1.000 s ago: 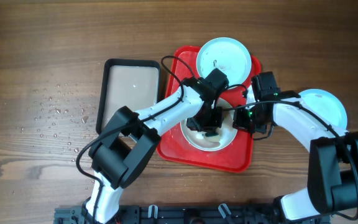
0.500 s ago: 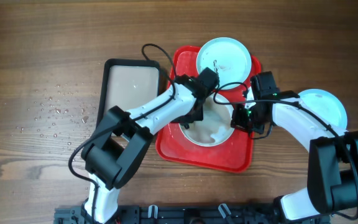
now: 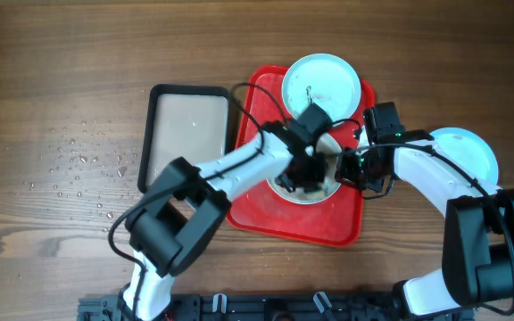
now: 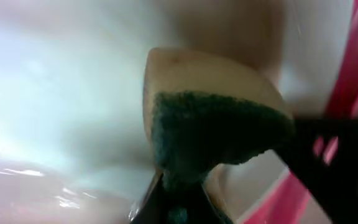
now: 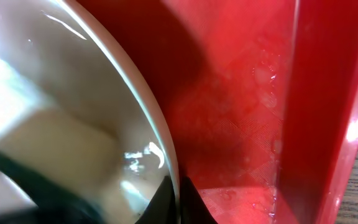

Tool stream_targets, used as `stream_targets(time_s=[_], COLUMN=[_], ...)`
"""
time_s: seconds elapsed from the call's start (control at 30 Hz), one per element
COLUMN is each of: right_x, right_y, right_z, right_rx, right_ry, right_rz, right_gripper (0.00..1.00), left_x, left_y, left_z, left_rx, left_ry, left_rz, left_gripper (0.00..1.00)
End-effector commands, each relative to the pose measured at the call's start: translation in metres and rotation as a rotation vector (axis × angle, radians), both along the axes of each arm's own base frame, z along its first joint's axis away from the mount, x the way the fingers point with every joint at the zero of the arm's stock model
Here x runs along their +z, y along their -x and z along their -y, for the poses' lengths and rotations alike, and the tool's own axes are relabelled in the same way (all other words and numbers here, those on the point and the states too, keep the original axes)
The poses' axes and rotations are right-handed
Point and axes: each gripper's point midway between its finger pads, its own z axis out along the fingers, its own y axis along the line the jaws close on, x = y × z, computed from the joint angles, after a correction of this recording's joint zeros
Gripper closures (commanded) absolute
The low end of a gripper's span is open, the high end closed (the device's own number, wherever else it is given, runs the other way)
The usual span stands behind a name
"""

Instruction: Clean dirty plates on tray and stack at the side

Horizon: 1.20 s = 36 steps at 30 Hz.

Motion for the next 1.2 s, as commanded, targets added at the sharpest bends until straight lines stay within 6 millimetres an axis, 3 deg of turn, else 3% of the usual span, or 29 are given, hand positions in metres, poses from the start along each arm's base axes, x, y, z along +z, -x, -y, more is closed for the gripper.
stream_targets(time_s=[0.0,0.07,0.2,0.33,0.47,0.6,0.67,0.77,0.8,0.9,1.0,1.07,1.17], right_x=[-0.012,-0.012,-0.012,-0.012,-0.012,-0.012,-0.012,-0.011,-0.01,-0.006,0.022,0.065,0.115], right_y=[0.009,0.009,0.009,0.008,0.009,0.01,0.009,0.001,-0.002,-0.006,-0.009,-0.015,-0.023], right_z=[0.009,0.009,0.009,0.009,0.009,0.009,0.009,0.004,0.004,0.002,0.022,0.023,0.02], right_rx=[-0.006,-0.006,-0.006,-0.003,-0.002,0.01,0.052,0.181,0.206,0.219,0.161,0.188,0.233], right_ry=[0.052,0.053,0.052,0.053,0.054,0.054,0.054,0.041,0.042,0.033,0.192,0.302,0.452], right_rz=[-0.035,-0.035,-0.034,-0.033,-0.034,-0.034,-0.018,0.056,0.077,0.091,0.089,0.19,0.36], right_gripper=[0.96,0.96,0.96,0.96,0.96,0.96,0.96,0.96,0.96,0.96,0.96,0.96,0.96], left_x=[-0.015,-0.02,-0.026,-0.007,0.017,0.055,0.085,0.123,0.134,0.14,0.121,0.101,0.075], left_y=[0.016,0.011,-0.017,-0.053,-0.071,-0.073,-0.072,-0.078,-0.082,-0.092,-0.097,-0.094,-0.087], left_z=[-0.015,-0.036,-0.099,-0.153,-0.159,-0.129,-0.124,-0.151,-0.171,-0.217,-0.256,-0.276,-0.29], left_rx=[-0.015,0.014,0.1,0.177,0.228,0.251,0.279,0.359,0.384,0.429,0.425,0.433,0.473], left_ry=[-0.053,-0.133,-0.388,-0.615,-0.626,-0.42,-0.294,-0.236,-0.238,-0.278,-0.334,-0.357,-0.329], left_rz=[-0.08,-0.075,0.031,0.218,0.315,0.301,0.293,0.314,0.327,0.322,0.283,0.246,0.195], left_gripper=[0.96,0.96,0.96,0.96,0.96,0.96,0.96,0.96,0.96,0.96,0.96,0.96,0.96])
